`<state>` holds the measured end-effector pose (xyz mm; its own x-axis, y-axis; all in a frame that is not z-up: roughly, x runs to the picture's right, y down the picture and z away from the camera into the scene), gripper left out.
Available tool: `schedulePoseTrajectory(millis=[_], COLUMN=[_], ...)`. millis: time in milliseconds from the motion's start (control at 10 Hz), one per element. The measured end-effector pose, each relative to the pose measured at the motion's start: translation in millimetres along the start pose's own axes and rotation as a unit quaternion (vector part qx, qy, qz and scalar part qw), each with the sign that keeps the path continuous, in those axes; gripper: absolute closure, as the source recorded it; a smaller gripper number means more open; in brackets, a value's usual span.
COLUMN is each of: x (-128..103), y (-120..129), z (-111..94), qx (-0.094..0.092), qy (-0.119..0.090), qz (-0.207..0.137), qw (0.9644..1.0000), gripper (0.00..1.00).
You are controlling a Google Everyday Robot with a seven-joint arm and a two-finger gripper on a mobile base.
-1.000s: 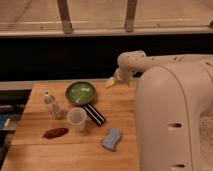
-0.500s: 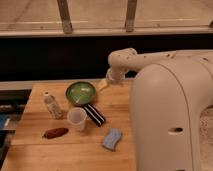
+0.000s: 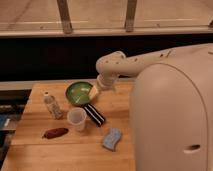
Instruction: Place the ceramic cup in the ceramic bowl
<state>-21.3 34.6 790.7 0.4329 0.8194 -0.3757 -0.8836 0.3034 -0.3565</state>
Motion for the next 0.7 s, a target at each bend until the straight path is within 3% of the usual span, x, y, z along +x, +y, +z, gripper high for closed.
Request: schedulePoseTrajectory(millis=[200,700], x=[7.2,8.9], y=[22.7,28.8], z=[-3.7,-1.3], qx=[-0.010,-0.005], qy=[-0.005,-0.001], qz=[-0.019,-0.033], qw=[0.9998,0.9994], gripper=[0.20,0.20])
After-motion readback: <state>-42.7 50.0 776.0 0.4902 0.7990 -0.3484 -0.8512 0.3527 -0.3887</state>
